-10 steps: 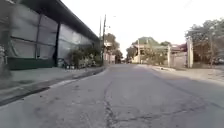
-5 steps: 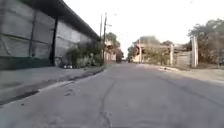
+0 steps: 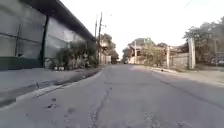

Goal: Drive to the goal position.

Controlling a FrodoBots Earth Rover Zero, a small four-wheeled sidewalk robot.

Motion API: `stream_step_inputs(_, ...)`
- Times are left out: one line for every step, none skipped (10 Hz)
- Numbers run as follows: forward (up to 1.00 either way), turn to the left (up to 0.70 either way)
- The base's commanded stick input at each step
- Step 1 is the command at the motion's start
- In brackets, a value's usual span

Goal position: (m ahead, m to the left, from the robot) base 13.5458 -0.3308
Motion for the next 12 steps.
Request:
stream_step_inputs(1.00, 0.00)
stream_step_inputs(1.00, 0.00)
stream_step_inputs(1.00, 0.00)
stream_step_inputs(1.00, 0.00)
stream_step_inputs(1.00, 0.00)
stream_step_inputs(1.00, 0.00)
stream_step_inputs(1.00, 0.00)
stream_step_inputs(1.00, 0.00)
stream_step_inputs(1.00, 0.00)
stream_step_inputs(1.00, 0.00)
stream_step_inputs(1.00, 0.00)
stream_step_inputs(1.00, 0.00)
